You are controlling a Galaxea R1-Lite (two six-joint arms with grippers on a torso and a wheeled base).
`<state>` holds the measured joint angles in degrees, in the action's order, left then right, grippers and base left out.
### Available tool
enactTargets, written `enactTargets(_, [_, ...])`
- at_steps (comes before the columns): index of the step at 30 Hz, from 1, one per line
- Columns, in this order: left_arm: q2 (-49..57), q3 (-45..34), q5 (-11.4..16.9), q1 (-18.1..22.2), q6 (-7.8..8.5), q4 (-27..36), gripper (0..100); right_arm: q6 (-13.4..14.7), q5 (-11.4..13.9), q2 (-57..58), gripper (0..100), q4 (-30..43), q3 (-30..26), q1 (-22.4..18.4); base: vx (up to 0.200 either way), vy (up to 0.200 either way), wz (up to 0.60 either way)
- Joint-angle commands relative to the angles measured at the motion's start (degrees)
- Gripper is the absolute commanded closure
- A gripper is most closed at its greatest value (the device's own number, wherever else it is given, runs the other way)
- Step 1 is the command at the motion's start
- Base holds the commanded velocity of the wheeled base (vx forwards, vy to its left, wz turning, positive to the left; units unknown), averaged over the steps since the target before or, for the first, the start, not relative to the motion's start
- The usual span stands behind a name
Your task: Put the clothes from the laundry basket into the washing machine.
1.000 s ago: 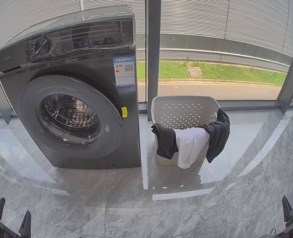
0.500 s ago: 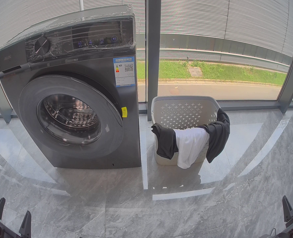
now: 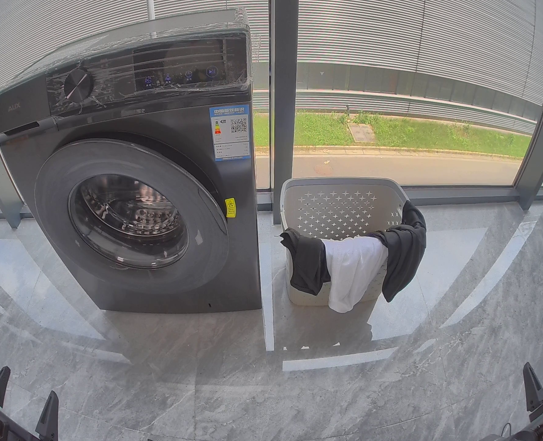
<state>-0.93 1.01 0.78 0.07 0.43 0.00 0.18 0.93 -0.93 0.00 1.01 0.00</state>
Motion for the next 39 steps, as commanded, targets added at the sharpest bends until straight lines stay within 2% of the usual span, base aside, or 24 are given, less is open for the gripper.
enactTargets(1, [0.75,-1.01,0.01,0.01,0.01,0.00,0,-0.01,0.04,0.93,0,0.00,-1.01,0.00,0.200,0.000,0.00])
enactTargets(39, [0.31,-1.01,0.01,-0.25,0.01,0.09,0,-0.01,0.04,0.93,0,0.00,-1.01,0.00,0.200,0.000,0.00])
